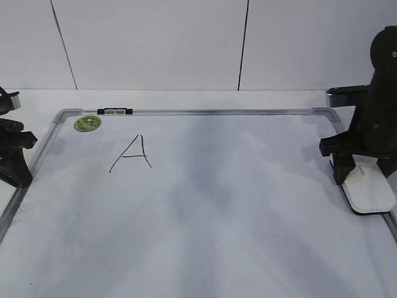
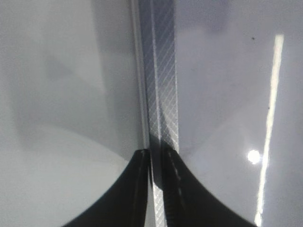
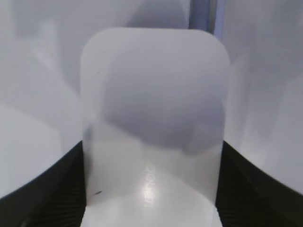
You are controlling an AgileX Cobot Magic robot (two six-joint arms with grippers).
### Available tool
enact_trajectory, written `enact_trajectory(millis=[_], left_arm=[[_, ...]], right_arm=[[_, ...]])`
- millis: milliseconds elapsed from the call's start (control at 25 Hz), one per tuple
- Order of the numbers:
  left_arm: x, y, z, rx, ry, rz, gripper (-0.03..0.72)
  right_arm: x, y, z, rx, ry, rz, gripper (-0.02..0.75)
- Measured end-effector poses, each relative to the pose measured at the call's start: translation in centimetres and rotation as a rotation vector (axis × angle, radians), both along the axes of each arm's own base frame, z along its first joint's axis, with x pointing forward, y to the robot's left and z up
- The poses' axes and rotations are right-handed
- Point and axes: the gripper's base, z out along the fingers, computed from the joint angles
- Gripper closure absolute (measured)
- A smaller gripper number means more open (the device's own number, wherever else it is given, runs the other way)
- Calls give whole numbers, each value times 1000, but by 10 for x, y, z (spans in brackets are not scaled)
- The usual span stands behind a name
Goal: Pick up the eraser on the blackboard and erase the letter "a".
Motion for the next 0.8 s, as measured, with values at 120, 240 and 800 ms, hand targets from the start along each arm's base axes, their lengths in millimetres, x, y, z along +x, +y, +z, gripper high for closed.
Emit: enact_trajectory(millis=[120,240,800], left_arm=[[0,0,0,0,0,0,618],[0,0,0,0,0,0,618],[0,0,0,-1,0,1,619]], right_arm=[[1,0,0,3,-11,0,166],[1,0,0,3,-11,0,163],[6,0,5,-12,-13,4,73]])
